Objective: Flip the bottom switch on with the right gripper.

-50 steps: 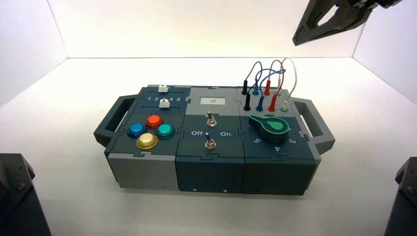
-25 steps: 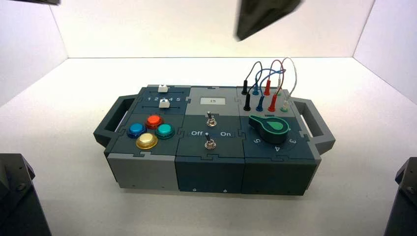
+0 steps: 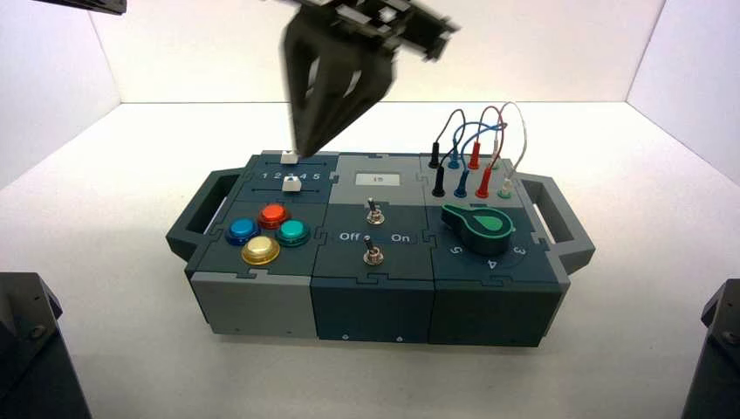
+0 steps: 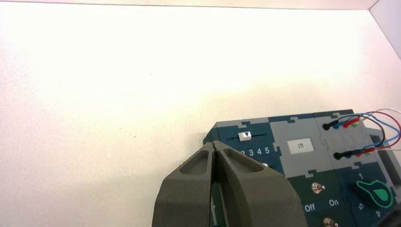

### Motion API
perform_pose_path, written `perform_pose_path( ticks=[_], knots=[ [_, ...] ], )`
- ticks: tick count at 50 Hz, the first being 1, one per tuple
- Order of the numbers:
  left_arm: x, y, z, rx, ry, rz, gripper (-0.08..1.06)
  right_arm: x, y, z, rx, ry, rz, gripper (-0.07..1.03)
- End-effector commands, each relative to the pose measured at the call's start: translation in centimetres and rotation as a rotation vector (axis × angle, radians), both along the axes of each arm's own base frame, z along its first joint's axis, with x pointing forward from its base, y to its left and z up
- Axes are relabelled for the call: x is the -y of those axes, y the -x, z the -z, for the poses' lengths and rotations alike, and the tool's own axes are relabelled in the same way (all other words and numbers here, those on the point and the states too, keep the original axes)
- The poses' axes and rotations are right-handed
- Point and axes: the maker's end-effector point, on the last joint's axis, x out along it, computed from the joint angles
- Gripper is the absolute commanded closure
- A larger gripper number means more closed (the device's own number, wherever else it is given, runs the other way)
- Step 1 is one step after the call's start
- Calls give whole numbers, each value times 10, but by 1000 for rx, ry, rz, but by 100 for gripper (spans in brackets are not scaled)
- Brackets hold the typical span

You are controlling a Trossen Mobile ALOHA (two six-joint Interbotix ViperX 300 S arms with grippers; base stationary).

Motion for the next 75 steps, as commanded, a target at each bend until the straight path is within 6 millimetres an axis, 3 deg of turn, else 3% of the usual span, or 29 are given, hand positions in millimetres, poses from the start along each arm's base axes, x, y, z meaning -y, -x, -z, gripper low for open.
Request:
perform_pose_path(
  ticks=[1,18,33,43,63,75],
  knots=[
    [1,-3,-3,1,-8,11,101,-12,-1,-11,-5,-41,10,98],
    [7,-10,41,-223,-59,36,101,-12,1,-5,-35,-34,46,98],
    [29,-17,78,-437,-119,125,100,-5,3,-5,-22,-60,75,98],
    [38,-12,95,-503,-146,167,101,4,7,-7,-21,-69,84,98],
    [43,-6,149,-723,-217,194,101,14,21,-8,-70,-87,112,98],
    [57,-7,160,-758,-244,237,101,14,21,-7,-77,-90,121,98]
  ],
)
